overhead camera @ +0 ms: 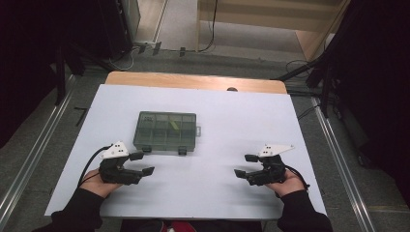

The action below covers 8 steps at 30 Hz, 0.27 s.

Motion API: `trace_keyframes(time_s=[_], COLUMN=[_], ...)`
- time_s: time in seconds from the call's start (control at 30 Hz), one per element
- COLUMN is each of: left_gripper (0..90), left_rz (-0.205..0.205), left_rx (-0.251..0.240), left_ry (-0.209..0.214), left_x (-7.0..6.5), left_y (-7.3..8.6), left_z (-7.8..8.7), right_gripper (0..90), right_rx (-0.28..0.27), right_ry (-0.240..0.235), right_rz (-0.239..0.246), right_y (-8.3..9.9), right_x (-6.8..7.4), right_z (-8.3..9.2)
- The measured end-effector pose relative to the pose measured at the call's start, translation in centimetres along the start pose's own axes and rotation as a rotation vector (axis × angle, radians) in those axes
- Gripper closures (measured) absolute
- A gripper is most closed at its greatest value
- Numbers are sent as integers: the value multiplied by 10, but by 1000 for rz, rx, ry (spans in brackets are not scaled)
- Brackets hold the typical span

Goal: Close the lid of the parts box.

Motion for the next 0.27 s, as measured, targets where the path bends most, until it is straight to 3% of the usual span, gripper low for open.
trace_keyframes(time_s=[0.27], left_gripper=[275], left_rz=[-3], left_rx=[8], left_ry=[9], left_x=[0], left_y=[1], left_z=[-1], right_gripper=[240], right_rx=[7], right_ry=[-8], right_rz=[1], right_y=[1], right_x=[1], right_z=[-1])
Point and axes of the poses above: each handheld gripper's, and its own axes: z roughly backward along the jaws, y roughly out of its underside, x roughly to its left, the point moved 8 cm from there along -z, roughly forward along the jaws, and after that the axes turned 5 degrees about x, right-handed, at the moved point
